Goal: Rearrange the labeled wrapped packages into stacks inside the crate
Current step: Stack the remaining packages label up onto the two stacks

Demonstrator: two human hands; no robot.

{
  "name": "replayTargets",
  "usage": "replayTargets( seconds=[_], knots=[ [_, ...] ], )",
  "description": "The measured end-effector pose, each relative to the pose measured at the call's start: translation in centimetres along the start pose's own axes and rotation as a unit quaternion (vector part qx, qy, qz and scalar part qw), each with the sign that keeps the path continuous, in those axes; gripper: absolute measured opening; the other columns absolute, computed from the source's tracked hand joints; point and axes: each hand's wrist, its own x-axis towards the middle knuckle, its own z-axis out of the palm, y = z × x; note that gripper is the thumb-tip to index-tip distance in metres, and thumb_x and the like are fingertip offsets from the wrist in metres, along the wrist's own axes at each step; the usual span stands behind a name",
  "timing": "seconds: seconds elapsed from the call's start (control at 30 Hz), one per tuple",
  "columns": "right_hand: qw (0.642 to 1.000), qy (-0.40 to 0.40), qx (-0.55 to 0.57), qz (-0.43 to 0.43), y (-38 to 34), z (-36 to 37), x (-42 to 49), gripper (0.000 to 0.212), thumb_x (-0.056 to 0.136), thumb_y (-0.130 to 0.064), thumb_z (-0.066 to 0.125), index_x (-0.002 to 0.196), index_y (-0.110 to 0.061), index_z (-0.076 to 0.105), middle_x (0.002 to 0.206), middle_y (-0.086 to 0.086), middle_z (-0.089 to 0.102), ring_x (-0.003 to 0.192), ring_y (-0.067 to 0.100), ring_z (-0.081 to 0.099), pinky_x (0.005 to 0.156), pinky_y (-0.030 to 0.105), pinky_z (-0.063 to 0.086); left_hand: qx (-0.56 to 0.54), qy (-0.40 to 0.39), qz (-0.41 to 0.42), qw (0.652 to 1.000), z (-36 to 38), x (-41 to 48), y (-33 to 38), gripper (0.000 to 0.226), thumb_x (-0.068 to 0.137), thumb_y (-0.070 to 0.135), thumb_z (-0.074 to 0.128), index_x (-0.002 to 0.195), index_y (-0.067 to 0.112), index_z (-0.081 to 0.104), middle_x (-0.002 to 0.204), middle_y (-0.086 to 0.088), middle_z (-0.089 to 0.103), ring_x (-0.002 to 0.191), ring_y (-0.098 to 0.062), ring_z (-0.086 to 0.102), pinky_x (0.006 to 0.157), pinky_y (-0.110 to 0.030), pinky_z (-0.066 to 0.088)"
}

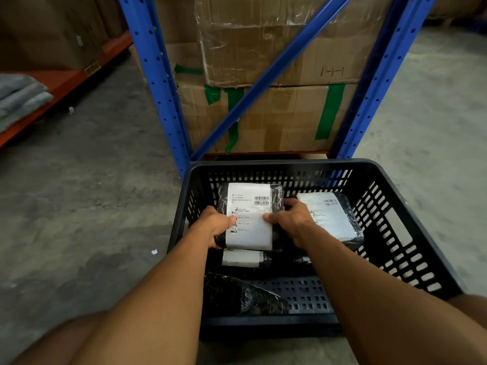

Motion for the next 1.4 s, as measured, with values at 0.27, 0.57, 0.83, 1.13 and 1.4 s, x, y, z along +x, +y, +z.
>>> replayTargets(
  seconds=[0.27,0.57,0.83,1.13,1.4],
  knots=[
    [0.994,0.025,-0.106,0.018,1.8,2.2,1.7,0.05,0.081,-0.02,0.079,0.126,-0.007,0.06,0.122,0.013,0.068,0.104,0.026,0.065,0.099,0.036,0.051,0.086,0.061,-0.009,0.994,0.8,2.4,-1.8,0.042,0.089,0.009,0.067,0.127,0.001,0.052,0.134,-0.019,0.056,0.121,-0.036,0.054,0.095,-0.045,0.048],
    [0.989,0.03,-0.135,0.051,3.7,3.5,4.8,0.041,0.084,-0.022,0.076,0.121,-0.01,0.064,0.12,0.011,0.069,0.109,0.028,0.065,0.098,0.036,0.051,0.128,0.078,-0.047,0.988,1.4,5.4,-3.0,0.036,0.092,0.003,0.059,0.127,-0.003,0.053,0.133,-0.021,0.056,0.118,-0.037,0.057,0.08,-0.037,0.049],
    [0.99,0.0,-0.112,0.082,5.8,4.3,5.7,0.046,0.086,-0.015,0.073,0.129,-0.005,0.06,0.127,0.014,0.067,0.116,0.032,0.062,0.106,0.044,0.047,0.114,0.057,-0.088,0.988,1.9,7.5,-4.4,0.041,0.093,-0.001,0.049,0.134,-0.002,0.049,0.132,-0.017,0.057,0.117,-0.034,0.058,0.085,-0.03,0.045],
    [0.989,-0.018,-0.134,0.065,5.8,4.0,6.1,0.047,0.094,-0.026,0.061,0.137,-0.007,0.053,0.132,0.015,0.063,0.122,0.033,0.058,0.109,0.044,0.044,0.105,0.057,-0.064,0.991,2.2,7.4,-4.1,0.058,0.094,0.007,0.052,0.146,0.002,0.026,0.14,-0.016,0.049,0.124,-0.03,0.051,0.097,-0.033,0.043],
    [0.983,-0.013,-0.173,0.053,6.1,3.9,6.4,0.052,0.095,-0.036,0.058,0.14,-0.011,0.049,0.134,0.012,0.061,0.124,0.033,0.056,0.104,0.037,0.044,0.173,0.08,-0.062,0.98,2.9,8.4,-4.1,0.052,0.097,0.01,0.048,0.144,0.004,0.026,0.14,-0.015,0.049,0.122,-0.03,0.052,0.085,-0.032,0.04]
  ],
)
